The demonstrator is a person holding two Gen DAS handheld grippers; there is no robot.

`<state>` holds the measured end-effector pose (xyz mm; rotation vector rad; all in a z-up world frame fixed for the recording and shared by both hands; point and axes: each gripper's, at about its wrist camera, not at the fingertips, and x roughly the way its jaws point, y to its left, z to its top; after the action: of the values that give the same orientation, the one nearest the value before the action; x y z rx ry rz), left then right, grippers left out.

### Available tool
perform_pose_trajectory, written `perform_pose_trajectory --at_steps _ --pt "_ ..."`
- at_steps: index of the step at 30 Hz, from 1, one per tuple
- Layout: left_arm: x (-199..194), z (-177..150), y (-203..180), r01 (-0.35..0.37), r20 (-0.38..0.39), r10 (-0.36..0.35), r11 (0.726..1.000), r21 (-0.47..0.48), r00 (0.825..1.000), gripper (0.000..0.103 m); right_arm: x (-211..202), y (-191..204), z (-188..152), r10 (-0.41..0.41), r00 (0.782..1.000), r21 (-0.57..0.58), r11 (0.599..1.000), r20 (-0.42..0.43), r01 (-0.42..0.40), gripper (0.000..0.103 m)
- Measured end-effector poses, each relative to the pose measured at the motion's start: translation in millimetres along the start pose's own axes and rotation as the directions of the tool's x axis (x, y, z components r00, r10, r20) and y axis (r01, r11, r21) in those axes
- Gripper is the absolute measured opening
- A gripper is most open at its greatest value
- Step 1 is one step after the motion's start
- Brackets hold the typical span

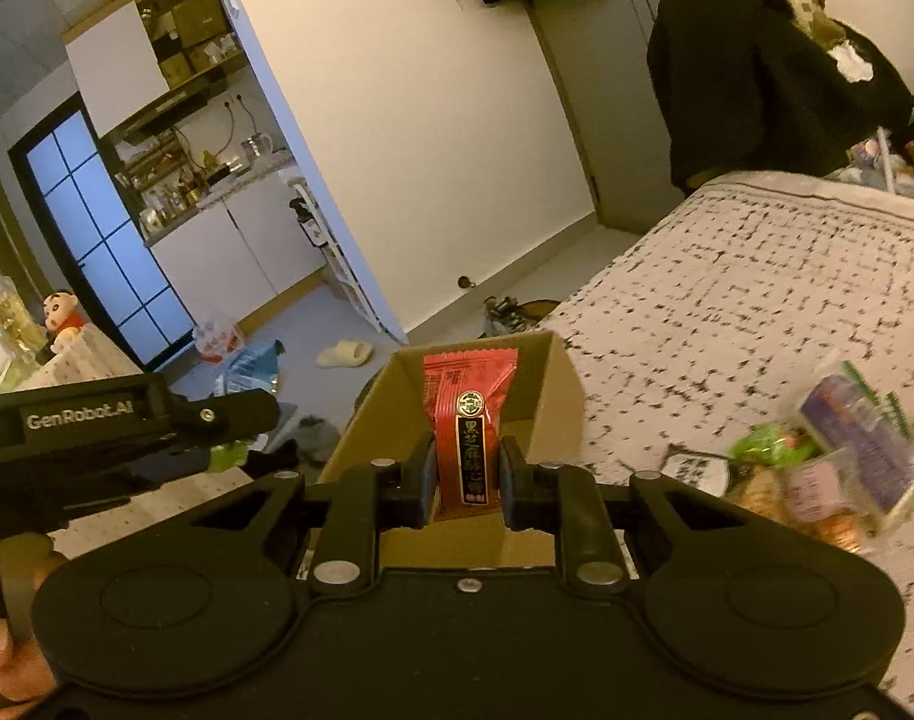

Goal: Organize snacks
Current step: 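Carry both snacks into the cardboard box and open both grippers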

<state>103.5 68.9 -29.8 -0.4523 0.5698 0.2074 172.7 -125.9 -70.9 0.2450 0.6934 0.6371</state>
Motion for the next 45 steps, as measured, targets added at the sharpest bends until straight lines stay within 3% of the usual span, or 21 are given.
perform_pose_trajectory --at_steps 17,24,29,33,35,39,45 --pt "53 -5 23 -0.039 -0.095 0.033 0.998 -0.055 0.995 0.044 32 2 -9 -0.001 0.999 0.020 1.000 -0.047 0.002 0.021" --pt "59 -4 28 -0.085 -0.125 0.073 0.992 -0.093 0.989 0.058 39 3 -11 0.011 0.998 0.007 1.000 -0.059 -0.011 0.021" --pt "52 -3 32 -0.120 -0.125 0.107 0.987 -0.106 0.986 0.075 39 2 -10 0.020 0.998 0.002 1.000 -0.060 -0.020 0.022" --pt "45 -2 33 -0.130 -0.128 0.116 0.985 -0.112 0.985 0.078 35 -1 -9 -0.010 0.999 0.017 1.000 -0.032 0.011 0.032" --pt "43 -1 33 -0.139 -0.131 0.124 0.984 -0.114 0.984 0.081 31 -4 -7 -0.016 1.000 0.029 0.999 -0.025 0.017 0.043" --pt "35 -1 34 -0.143 -0.133 0.127 0.983 -0.115 0.983 0.084 20 -7 -4 -0.035 0.999 0.057 0.998 -0.011 0.035 0.051" --pt "26 -6 30 -0.120 -0.152 0.102 0.986 -0.113 0.983 0.087 -3 -7 1 -0.099 0.994 0.010 0.995 -0.037 0.100 0.069"
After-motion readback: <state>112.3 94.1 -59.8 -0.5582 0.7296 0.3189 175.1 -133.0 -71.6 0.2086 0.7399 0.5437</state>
